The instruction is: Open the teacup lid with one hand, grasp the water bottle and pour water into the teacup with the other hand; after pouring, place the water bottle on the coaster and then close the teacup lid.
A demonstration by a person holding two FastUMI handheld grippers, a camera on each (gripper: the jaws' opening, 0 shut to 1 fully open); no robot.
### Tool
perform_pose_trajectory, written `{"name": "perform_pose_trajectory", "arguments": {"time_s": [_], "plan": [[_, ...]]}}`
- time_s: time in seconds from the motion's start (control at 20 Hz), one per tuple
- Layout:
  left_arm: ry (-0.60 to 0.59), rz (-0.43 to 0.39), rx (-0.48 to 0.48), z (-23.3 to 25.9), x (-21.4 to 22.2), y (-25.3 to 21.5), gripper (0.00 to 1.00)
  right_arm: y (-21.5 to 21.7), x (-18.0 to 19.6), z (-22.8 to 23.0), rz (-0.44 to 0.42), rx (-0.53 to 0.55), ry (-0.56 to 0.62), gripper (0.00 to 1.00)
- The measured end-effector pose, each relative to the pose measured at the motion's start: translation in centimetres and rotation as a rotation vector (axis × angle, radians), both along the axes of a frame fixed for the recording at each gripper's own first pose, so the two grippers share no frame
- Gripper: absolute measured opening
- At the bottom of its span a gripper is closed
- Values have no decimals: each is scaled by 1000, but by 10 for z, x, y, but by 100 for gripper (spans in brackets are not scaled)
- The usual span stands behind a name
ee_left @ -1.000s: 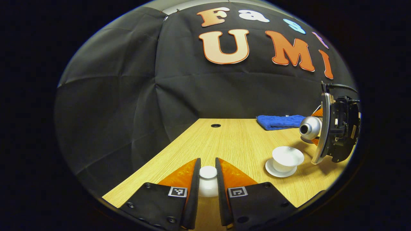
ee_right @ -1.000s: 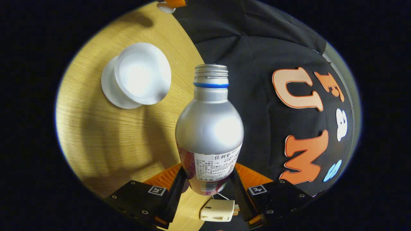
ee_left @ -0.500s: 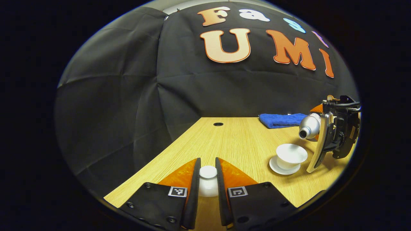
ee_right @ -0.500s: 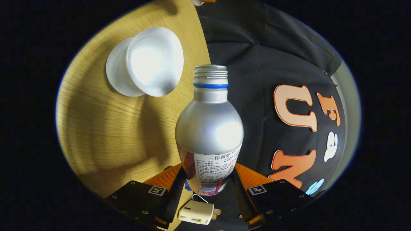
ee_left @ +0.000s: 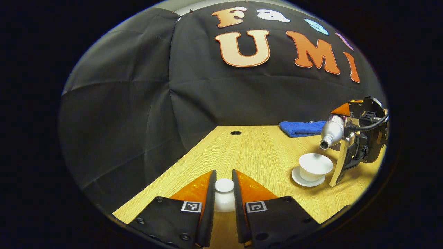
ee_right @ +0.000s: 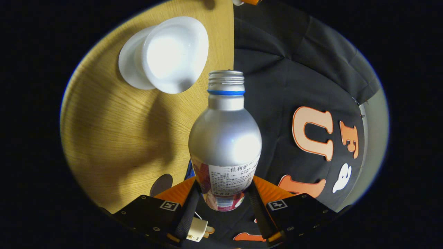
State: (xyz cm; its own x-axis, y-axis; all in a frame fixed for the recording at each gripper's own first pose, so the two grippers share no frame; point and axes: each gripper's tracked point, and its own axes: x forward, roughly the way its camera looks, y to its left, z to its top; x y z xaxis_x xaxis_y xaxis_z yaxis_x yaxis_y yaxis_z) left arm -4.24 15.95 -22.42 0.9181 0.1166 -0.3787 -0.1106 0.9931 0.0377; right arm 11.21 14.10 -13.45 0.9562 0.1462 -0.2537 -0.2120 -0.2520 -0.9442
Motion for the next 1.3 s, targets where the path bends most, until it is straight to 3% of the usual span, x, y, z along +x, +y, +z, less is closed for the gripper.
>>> {"name": "perform_pose_trajectory", "arguments": {"time_s": [1.3], "plan": [[0, -13, 0, -1, 2, -4, 33, 8, 10, 25, 94, -159, -166, 77]]}}
